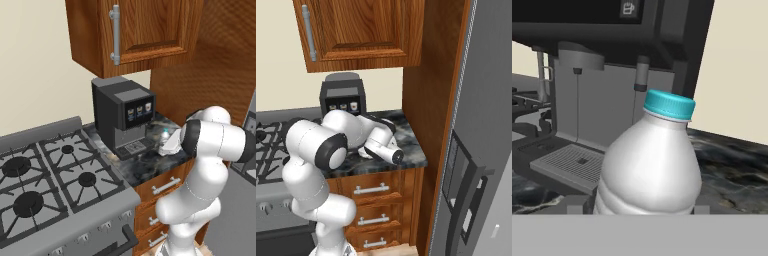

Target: Take the bottled waters from the counter and place them in the freezer to freeze. Close the freezer door after placing the bottles.

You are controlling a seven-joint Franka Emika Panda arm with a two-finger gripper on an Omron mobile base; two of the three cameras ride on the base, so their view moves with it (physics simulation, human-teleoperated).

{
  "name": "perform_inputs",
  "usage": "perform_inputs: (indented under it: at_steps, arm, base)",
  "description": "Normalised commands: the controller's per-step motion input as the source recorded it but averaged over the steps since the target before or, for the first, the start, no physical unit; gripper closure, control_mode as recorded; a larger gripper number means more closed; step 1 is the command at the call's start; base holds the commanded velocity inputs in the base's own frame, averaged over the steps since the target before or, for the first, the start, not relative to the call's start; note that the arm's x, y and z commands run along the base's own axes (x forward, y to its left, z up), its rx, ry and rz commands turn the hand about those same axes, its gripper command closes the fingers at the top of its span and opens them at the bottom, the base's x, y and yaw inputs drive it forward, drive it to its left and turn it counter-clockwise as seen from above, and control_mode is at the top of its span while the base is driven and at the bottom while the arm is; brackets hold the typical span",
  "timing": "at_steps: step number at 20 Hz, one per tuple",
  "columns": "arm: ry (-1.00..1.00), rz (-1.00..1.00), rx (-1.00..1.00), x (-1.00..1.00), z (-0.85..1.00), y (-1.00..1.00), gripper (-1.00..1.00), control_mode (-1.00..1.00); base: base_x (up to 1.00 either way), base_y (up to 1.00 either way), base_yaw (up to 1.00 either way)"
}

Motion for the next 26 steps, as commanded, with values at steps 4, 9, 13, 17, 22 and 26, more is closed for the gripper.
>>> perform_inputs:
  at_steps: [4,9,13,17,22,26]
  arm:
    - [0.0,0.0,0.0,0.0,0.0,0.0,1.0,-1.0]
    - [0.0,0.0,0.0,-0.09,0.01,0.0,1.0,-1.0]
    - [0.0,0.0,0.0,-0.43,0.37,0.0,1.0,-1.0]
    - [0.0,0.0,0.0,-0.66,0.93,0.16,1.0,-1.0]
    - [0.0,0.0,-0.02,-0.67,1.0,0.15,1.0,-1.0]
    - [0.07,0.0,0.0,-0.74,1.0,0.04,1.0,-1.0]
  base:
    - [0.0,0.0,0.0]
    - [0.0,0.0,0.0]
    - [0.0,0.0,0.0]
    - [0.0,0.0,0.0]
    - [0.0,0.0,0.0]
    - [0.0,0.0,0.0]
